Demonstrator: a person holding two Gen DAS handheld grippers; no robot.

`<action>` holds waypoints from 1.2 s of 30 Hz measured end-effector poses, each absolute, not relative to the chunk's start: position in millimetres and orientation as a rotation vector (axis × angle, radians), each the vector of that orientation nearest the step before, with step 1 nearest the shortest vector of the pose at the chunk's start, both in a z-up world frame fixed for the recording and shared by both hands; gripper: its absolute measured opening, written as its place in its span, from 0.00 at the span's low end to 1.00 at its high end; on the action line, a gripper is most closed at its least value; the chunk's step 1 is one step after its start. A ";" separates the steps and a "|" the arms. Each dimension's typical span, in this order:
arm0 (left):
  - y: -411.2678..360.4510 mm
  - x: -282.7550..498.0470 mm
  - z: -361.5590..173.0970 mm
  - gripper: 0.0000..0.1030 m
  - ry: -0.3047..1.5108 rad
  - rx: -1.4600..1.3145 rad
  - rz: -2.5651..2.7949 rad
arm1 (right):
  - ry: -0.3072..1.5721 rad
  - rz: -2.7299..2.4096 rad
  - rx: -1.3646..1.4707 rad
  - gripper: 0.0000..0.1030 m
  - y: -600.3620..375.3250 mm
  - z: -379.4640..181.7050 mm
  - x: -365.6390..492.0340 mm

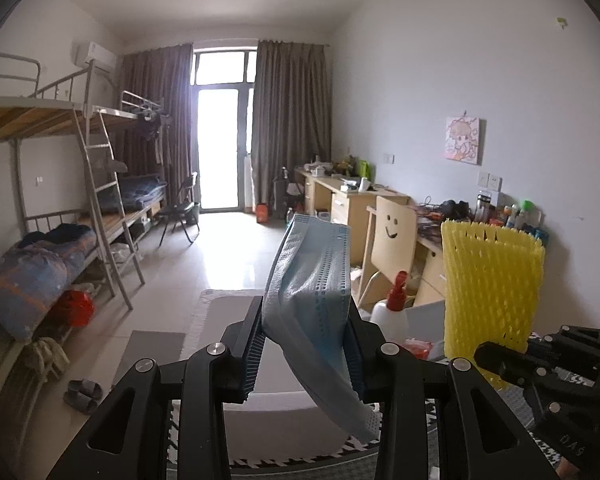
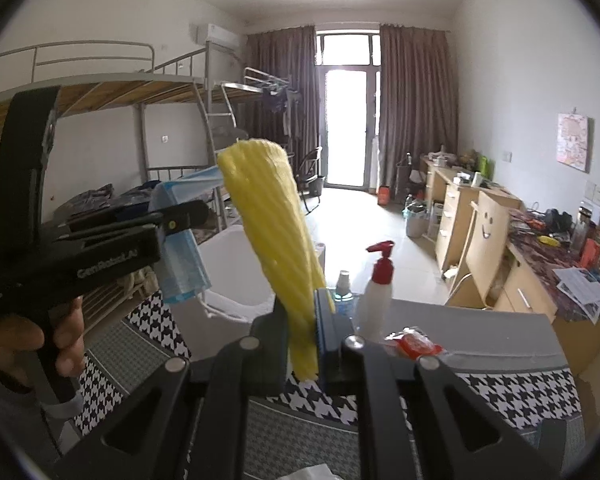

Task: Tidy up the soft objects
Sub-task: 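Carry the mask in the left tool while the right tool carries the sleeve to the box, then open the left tool over the white foam box to drop the mask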

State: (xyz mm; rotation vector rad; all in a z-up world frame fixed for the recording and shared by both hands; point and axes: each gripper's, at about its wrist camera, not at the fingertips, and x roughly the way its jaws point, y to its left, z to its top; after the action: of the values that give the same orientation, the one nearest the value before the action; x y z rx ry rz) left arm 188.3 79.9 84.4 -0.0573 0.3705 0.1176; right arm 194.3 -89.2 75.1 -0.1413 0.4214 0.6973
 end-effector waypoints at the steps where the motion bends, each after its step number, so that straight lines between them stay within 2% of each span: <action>1: 82.2 189.0 84.6 0.37 0.371 -0.057 0.123 | 0.423 0.702 -0.144 0.14 -87.0 75.0 195.9; 23: 110.4 223.3 63.4 0.37 0.462 -0.078 0.187 | 0.483 0.737 -0.185 0.14 -47.7 69.9 228.6; 25: 109.6 227.6 60.1 0.39 0.477 -0.076 0.182 | 0.493 0.740 -0.183 0.14 -46.0 69.7 231.0; 31: 116.4 233.9 52.0 0.63 0.510 -0.087 0.190 | 0.504 0.738 -0.187 0.14 -41.9 68.9 233.3; 33: 118.8 231.6 51.7 0.79 0.509 -0.096 0.193 | 0.506 0.739 -0.189 0.14 -41.5 68.7 234.2; 36: 123.4 227.1 53.6 0.92 0.492 -0.102 0.208 | 0.507 0.737 -0.196 0.14 -38.4 69.5 236.0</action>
State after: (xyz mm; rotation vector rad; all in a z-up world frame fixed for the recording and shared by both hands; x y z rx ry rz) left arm 227.1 123.4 53.6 -0.1020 0.4921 0.2082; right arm 236.0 -38.4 69.5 -0.1956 0.5069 0.7374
